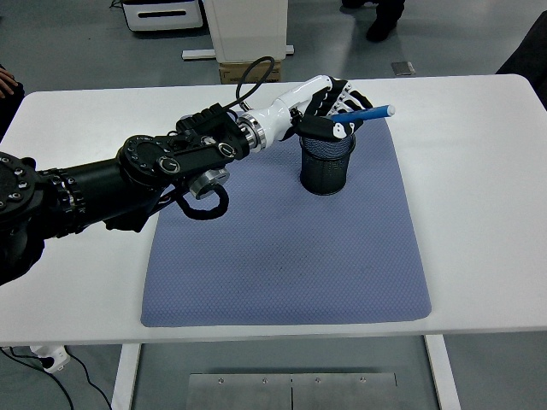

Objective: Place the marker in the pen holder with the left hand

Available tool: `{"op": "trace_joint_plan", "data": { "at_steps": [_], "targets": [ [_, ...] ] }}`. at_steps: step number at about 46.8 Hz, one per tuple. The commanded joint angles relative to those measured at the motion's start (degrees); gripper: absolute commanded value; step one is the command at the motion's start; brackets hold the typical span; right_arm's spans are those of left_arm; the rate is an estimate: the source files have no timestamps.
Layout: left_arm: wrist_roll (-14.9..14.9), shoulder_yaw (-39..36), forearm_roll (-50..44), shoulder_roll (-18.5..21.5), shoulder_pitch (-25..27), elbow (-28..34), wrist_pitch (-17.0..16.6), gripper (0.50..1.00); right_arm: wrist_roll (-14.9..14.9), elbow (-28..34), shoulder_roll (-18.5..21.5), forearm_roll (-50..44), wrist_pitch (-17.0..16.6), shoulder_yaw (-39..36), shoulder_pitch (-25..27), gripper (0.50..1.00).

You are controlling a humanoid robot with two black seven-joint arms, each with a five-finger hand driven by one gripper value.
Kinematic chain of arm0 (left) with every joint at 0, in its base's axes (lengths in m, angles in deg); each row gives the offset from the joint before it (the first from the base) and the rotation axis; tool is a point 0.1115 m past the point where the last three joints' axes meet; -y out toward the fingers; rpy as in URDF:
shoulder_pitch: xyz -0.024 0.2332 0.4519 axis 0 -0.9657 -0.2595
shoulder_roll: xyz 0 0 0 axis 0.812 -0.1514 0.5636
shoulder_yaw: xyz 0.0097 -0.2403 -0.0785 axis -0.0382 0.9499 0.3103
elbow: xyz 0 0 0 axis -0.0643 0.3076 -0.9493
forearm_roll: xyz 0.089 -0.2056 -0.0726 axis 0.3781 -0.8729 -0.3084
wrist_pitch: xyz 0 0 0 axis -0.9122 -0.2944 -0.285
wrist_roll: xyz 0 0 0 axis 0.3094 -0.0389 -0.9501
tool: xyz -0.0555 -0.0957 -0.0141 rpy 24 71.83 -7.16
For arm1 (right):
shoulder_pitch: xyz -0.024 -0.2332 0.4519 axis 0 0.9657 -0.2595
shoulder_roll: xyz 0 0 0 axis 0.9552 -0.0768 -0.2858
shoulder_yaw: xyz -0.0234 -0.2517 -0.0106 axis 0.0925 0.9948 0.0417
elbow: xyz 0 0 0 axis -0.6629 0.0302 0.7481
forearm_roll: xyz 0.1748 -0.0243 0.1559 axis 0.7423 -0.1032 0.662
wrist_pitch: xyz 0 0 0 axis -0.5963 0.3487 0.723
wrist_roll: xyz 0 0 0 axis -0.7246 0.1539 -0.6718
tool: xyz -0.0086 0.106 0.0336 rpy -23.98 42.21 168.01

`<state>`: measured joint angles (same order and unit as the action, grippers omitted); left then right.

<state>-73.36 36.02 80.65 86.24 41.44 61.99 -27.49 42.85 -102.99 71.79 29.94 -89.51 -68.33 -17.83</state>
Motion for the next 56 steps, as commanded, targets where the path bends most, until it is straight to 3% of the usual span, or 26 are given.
{"op": "trace_joint_plan", "data": {
  "at_steps": [1, 5, 12, 26, 33, 34, 48, 56],
  "targets": [
    [0.02, 0.85, -1.2, 0.01, -0.42, 0.0, -0.01, 0.61, 0.0, 0.0, 0.0, 0.0, 0.01, 0.0, -0.09, 1.0],
    [-0.16, 1.38, -2.87, 0.01, -1.03, 0.0, -0.18, 0.66, 0.0, 0.0, 0.0, 0.0, 0.09, 0.0, 0.0, 1.0],
    [-0.34, 2.08, -5.86, 0.01, -1.21, 0.09, -0.1, 0.795, 0.0, 0.0, 0.0, 0.0, 0.01, 0.0, -0.09, 1.0],
    [-0.6, 7.26, -7.54, 0.01, -1.56, 0.09, 0.08, 0.853, 0.0, 0.0, 0.0, 0.0, 0.01, 0.0, 0.0, 1.0],
    [-2.27, 10.96, -7.62, 1.85, -1.48, 0.09, 0.43, 0.947, 0.0, 0.0, 0.0, 0.0, 0.01, 0.0, 0.0, 1.0],
    [-2.88, 12.18, -7.54, 3.33, -1.56, 0.09, 0.34, 0.999, 0.0, 0.0, 0.0, 0.0, 0.01, 0.0, -0.09, 1.0],
    [-2.8, 13.95, -6.92, 8.44, -3.76, -0.26, -0.62, 1.0, 0.0, 0.0, 0.0, 0.0, 0.01, 0.0, -0.09, 1.0],
    [-3.15, 14.03, -6.66, 9.67, -8.41, -2.72, -7.56, 1.0, 0.0, 0.0, 0.0, 0.0, 0.01, 0.0, -0.09, 1.0]
  ]
}}
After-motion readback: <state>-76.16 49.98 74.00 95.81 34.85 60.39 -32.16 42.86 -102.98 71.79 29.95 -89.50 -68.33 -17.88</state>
